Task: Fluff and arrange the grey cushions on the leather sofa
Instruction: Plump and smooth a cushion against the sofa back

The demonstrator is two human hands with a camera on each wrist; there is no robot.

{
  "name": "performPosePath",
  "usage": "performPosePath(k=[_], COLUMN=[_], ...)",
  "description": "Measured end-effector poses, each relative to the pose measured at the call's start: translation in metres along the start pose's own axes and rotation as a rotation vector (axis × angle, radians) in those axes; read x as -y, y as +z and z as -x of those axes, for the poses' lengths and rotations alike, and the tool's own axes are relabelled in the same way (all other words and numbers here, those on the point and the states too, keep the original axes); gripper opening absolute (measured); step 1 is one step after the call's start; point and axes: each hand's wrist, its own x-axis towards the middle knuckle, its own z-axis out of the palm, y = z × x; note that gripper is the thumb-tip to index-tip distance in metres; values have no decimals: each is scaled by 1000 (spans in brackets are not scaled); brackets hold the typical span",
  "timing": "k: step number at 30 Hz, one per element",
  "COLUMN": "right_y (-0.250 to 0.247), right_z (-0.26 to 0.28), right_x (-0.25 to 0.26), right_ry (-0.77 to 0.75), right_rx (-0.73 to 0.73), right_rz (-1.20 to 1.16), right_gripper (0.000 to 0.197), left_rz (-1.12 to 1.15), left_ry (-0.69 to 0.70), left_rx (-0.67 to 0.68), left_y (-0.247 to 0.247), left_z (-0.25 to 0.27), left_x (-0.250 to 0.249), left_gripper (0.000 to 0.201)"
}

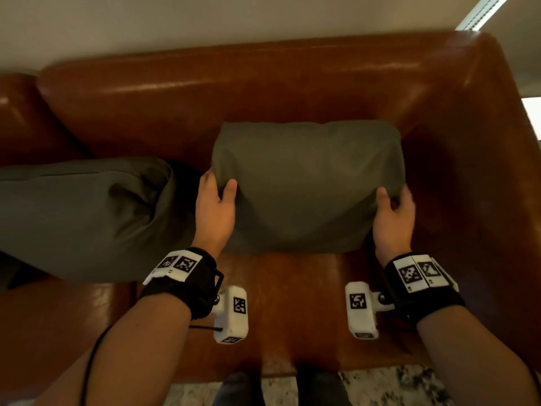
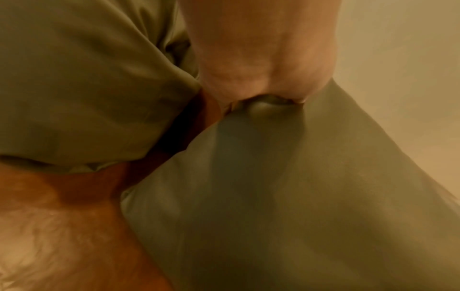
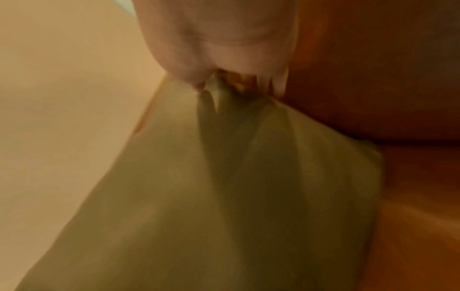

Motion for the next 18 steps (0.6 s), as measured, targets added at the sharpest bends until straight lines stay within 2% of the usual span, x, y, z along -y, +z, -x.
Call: performPosePath(k=[1, 3, 5, 8, 11, 13, 15, 18], right_y=[1, 8, 24, 60, 106, 134, 157, 185], right_z=[4, 18, 29, 37, 40, 41, 42, 46], right_x=[13, 42, 69, 101, 129, 148, 166, 187], right_ry=[-69, -303, -484, -548, -609, -657, -710, -749], right_rx=[-66, -140, -50, 271, 477, 541, 576, 629], right_rz=[44, 98, 171, 374, 574, 683, 820, 979], right_gripper=[58, 60, 49, 34, 39, 40, 32, 26], left_rz=[12, 73, 109, 47, -32, -6, 29, -66], left_ry=[0, -21, -44, -60, -116, -183, -250, -234], left_rx=[3, -18, -81, -154, -144, -93, -41, -8], left_y=[-2, -8, -15, -27, -34, -34, -31, -26], left_z=[2, 7, 9, 2, -22, -43, -56, -59], left_x=[-1, -1, 1, 2, -1, -3, -5, -6], left_gripper=[44, 45, 42, 34, 34, 39, 43, 32])
